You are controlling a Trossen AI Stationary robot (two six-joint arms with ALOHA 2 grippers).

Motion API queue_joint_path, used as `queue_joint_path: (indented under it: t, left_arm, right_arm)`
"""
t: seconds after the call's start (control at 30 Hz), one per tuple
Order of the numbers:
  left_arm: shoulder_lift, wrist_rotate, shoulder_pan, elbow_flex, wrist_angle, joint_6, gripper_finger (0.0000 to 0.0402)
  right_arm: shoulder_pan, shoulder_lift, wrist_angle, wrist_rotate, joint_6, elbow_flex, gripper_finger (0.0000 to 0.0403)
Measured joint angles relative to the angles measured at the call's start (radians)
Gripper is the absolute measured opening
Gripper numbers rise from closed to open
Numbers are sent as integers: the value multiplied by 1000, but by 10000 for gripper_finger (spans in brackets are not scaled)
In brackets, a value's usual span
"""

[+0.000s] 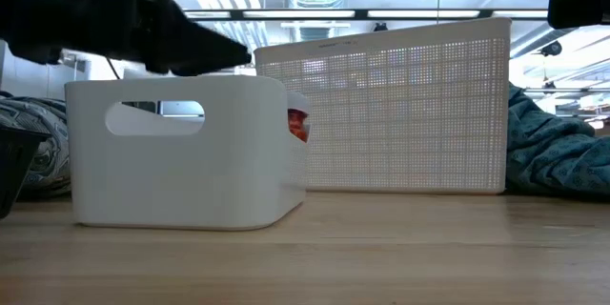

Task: Pick & Place Medicine items
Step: Put the gray patient gown into the big white bin

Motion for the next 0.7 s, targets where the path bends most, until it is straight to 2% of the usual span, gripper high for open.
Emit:
queue_joint_path:
  t: [0.3,0.43,0.6,0.7]
  left_arm:
    - [-127,20,-24,1,0,49,198]
    - [-180,20,-67,2,-18,127,198]
    - [-216,18,-147,40,-113,237,198]
    - [-217,-2,-191,78,-177,248,198]
  right_arm:
    - [0,0,0,0,0,0,206]
    - [0,0,0,0,0,0,206]
    - [0,0,0,0,1,0,206]
    - [0,0,0,0,0,0,206]
